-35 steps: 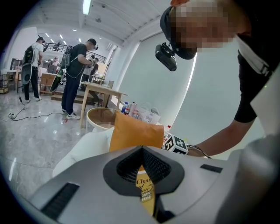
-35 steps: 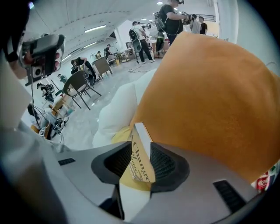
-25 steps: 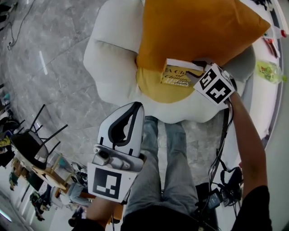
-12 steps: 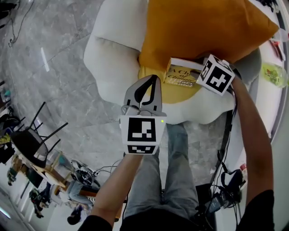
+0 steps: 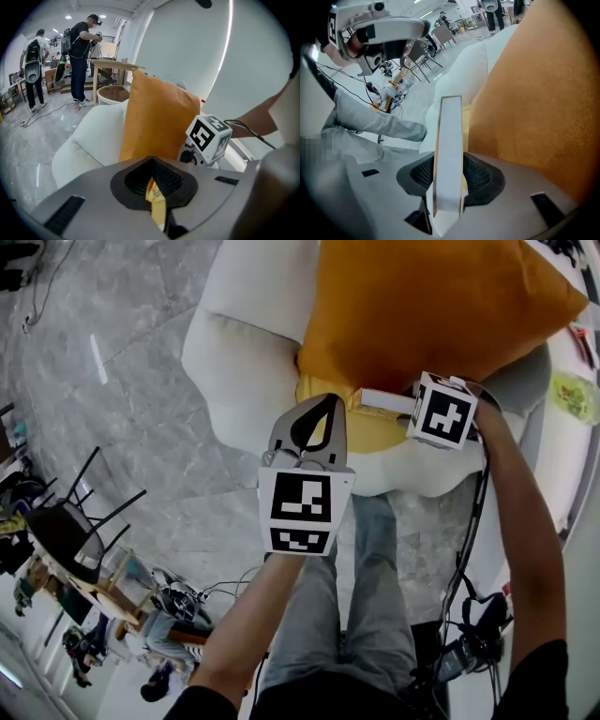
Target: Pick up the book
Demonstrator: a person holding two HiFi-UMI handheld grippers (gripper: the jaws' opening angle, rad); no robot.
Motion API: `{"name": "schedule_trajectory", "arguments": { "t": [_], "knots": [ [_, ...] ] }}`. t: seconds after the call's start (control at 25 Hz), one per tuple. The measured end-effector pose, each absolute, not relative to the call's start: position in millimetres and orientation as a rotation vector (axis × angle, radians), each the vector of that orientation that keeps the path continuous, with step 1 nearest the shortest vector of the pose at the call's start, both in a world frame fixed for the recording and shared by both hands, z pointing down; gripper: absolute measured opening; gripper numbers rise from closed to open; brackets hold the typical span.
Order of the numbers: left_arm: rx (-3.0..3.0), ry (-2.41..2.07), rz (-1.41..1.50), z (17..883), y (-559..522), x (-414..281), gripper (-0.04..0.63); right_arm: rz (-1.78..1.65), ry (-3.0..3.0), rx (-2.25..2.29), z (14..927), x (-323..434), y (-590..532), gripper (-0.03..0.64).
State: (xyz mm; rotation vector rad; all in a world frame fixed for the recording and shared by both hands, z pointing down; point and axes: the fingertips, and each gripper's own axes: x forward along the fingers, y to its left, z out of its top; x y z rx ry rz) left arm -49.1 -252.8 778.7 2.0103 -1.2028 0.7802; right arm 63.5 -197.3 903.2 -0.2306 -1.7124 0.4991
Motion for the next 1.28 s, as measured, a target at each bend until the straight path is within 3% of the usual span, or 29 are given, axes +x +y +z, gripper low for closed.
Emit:
{"name": "schedule_trajectory", "arguments": {
  "t": [1.08, 1.16, 1.28],
  "knots": [
    [1.952, -1.095, 0.805, 787, -199, -44, 0.005, 0.396, -1.652, -0.047, 939, 56, -152, 0.156],
    [1.954, -1.089, 0.804, 787, -197, -46, 0.005, 0.432, -1.628, -0.045, 942, 55, -146, 0.195],
    [1.962, -1.090, 0.807, 786, -199, -48, 0.005, 0.353, -1.596, -0.034, 941, 55, -150, 0.181]
  ]
}}
